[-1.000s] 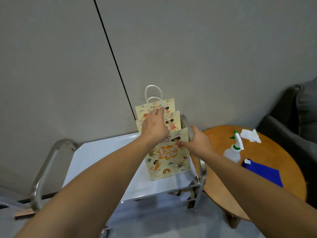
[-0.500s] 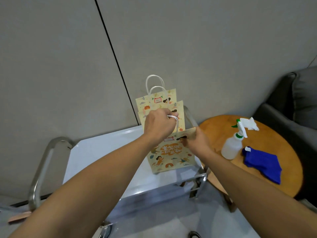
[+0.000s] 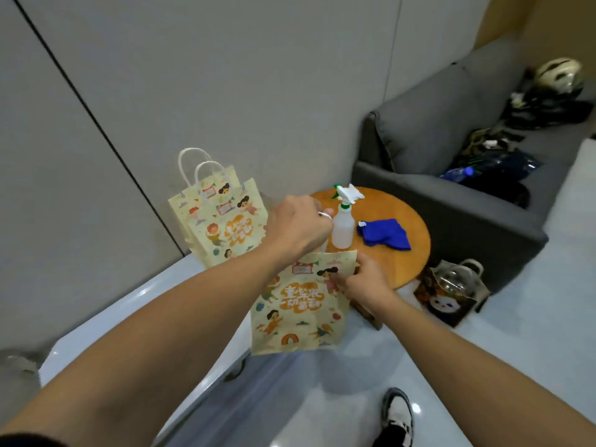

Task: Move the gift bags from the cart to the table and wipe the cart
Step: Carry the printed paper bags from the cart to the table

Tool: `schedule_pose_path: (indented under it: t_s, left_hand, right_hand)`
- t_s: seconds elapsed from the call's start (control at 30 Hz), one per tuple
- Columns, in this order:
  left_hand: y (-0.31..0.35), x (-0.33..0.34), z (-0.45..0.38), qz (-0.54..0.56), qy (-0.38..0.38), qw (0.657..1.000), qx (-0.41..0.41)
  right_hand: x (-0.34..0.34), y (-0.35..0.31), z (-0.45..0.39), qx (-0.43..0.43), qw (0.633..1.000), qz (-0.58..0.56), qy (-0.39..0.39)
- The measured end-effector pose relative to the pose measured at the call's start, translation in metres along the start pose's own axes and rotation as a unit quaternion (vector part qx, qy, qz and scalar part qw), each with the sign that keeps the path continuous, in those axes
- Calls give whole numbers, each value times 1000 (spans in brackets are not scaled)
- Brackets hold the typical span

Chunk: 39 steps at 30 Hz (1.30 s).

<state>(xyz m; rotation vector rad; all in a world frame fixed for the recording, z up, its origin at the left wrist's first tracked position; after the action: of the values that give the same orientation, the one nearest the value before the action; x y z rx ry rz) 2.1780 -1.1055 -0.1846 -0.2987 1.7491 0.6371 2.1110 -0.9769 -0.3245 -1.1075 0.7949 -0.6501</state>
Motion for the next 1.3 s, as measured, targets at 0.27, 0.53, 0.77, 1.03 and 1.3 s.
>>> schedule_pose_path:
  t_s: [0.27,0.53,0.77,1.03,1.3]
  left_hand:
    - [147,42,50,35,-82,983,161]
    - [333,94,105,64,-152,942,292]
    - [505,155,175,60,-210,897,385]
    - [667,206,263,72,-282,819,494]
    - [796,245,346,78,-317,680,656]
  right_hand:
    - [-136,65,82,51,985,-19,162]
    - [-303,130,167,98,945,-37,309]
    - [-440,208,258,160,891,-88,416]
    - [-553,271,359,227,810,-124,526]
    - [-614,325,431,282,673,-202,653]
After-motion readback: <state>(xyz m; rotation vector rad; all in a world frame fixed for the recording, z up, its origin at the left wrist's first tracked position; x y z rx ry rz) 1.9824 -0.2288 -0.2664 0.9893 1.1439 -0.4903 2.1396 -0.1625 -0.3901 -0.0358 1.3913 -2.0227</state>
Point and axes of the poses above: each hand's wrist, its own z-axis away from the middle knuckle, its own x-axis out of the palm, y = z × x, the point moved 1 cm from there along -z, towards the middle knuckle, and after that the axes turned 6 degrees about -z, right-handed, at the moved point
